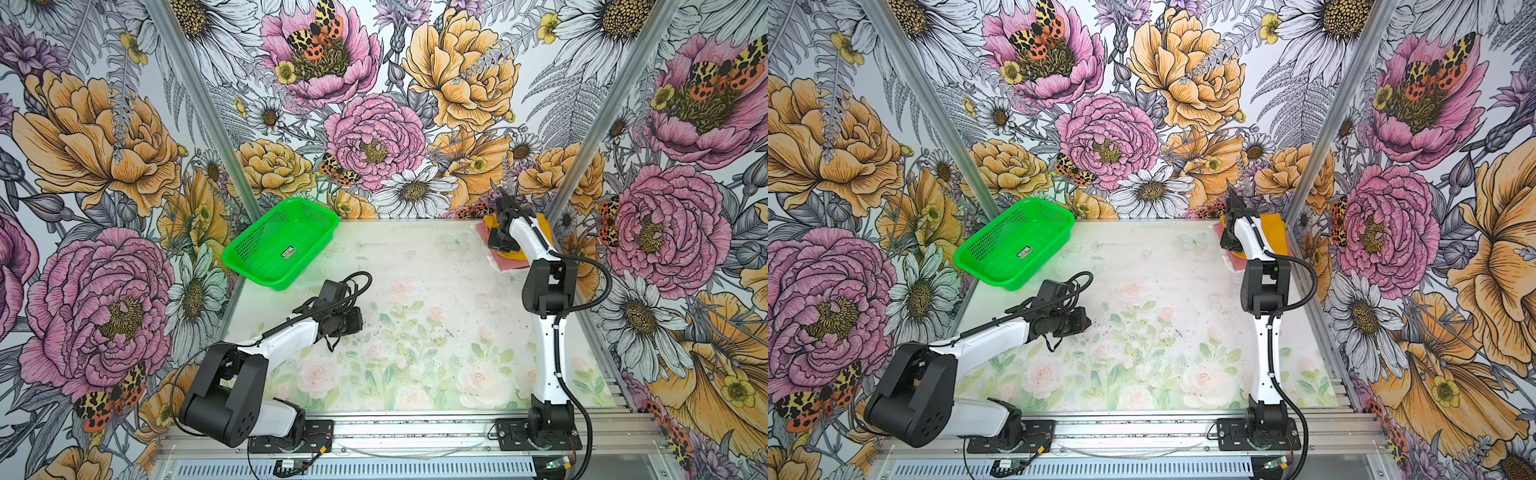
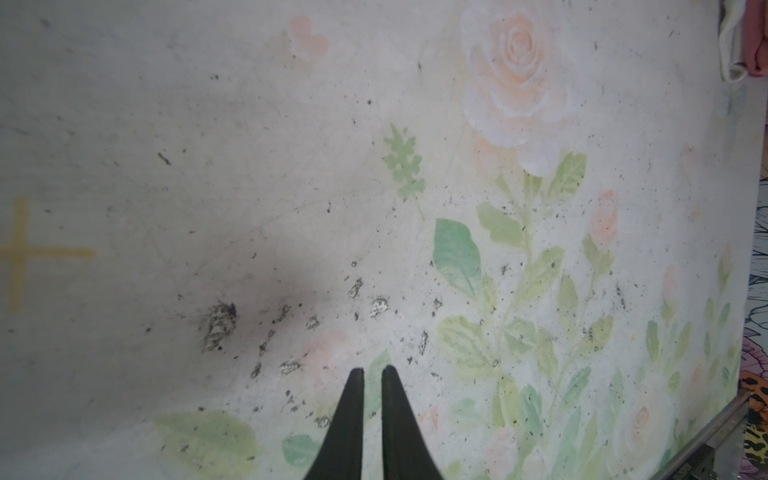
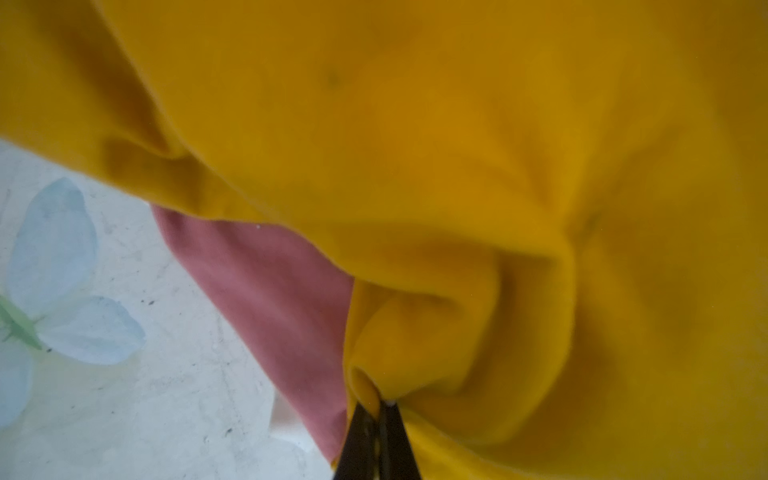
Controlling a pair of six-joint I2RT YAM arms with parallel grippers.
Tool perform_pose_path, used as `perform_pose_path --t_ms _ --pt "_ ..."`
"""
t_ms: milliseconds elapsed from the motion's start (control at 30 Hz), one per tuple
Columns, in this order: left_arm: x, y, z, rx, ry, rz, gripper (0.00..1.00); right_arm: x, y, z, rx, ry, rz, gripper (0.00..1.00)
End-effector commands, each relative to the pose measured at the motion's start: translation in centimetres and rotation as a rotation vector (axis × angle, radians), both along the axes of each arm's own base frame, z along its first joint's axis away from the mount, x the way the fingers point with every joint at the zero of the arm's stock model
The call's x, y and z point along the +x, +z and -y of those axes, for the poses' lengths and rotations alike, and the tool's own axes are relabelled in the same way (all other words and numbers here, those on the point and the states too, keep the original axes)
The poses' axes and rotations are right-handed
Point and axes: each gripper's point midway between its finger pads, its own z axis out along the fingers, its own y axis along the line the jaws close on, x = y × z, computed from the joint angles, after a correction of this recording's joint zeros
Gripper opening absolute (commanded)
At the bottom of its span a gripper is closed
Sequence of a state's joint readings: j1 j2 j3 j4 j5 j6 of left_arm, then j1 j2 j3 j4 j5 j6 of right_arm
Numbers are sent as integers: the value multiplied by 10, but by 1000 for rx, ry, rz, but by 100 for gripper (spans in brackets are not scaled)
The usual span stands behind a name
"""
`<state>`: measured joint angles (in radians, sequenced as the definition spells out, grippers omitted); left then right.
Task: Fold and stack the t-shirts
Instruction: 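Lower the yellow shirt onto the pink shirt and adjust it with the right gripper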
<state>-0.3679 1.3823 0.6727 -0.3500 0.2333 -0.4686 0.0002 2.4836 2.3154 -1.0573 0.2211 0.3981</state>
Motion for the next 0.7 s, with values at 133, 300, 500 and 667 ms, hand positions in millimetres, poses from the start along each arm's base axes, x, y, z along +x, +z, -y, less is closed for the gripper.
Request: perform_pose_path --t_ms 133,300,500,667 --pt "5 5 -3 -16 13 25 13 -12 48 -6 -48 49 42 0" --pt "6 7 -1 -19 7 29 13 -43 58 -8 -63 119 -4 0" --pt "7 8 -1 -24 8 29 13 -69 70 -4 -81 167 -28 4" --pt "7 10 0 -30 9 32 13 -68 105 2 -47 178 57 66"
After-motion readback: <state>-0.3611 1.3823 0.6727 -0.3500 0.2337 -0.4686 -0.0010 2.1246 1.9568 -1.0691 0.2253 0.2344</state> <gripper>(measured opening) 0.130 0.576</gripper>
